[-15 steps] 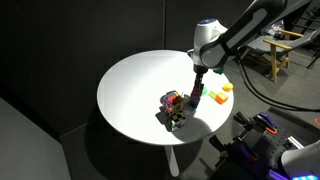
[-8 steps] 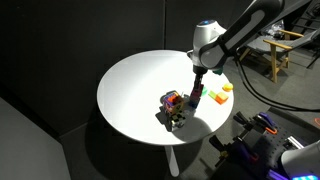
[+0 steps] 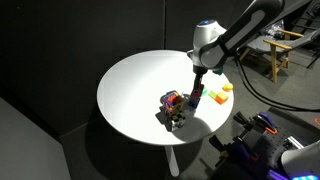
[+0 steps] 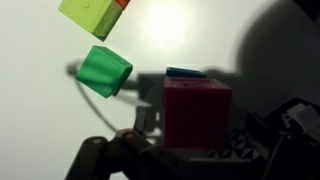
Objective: Push the pink and green blocks backwards then put the pink block on top of the grey block
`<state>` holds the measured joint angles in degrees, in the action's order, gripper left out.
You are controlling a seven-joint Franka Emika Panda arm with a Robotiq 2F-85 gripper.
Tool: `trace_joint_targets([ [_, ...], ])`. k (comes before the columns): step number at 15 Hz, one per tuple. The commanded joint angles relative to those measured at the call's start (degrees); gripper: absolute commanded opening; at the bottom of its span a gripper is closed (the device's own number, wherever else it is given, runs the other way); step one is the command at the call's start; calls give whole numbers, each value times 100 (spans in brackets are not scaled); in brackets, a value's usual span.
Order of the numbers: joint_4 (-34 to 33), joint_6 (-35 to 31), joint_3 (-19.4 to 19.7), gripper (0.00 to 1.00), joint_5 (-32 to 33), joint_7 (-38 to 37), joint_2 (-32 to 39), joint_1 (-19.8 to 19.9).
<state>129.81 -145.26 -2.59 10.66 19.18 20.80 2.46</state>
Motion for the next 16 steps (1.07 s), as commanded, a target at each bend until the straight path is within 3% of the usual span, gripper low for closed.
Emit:
trace_joint_targets([
  [1, 116, 98, 2, 100, -132, -53, -240, 12],
  [9, 358, 214, 3, 100, -501, -149, -626, 22],
  [16, 678, 435, 77, 100, -775, -909, -1117, -57],
])
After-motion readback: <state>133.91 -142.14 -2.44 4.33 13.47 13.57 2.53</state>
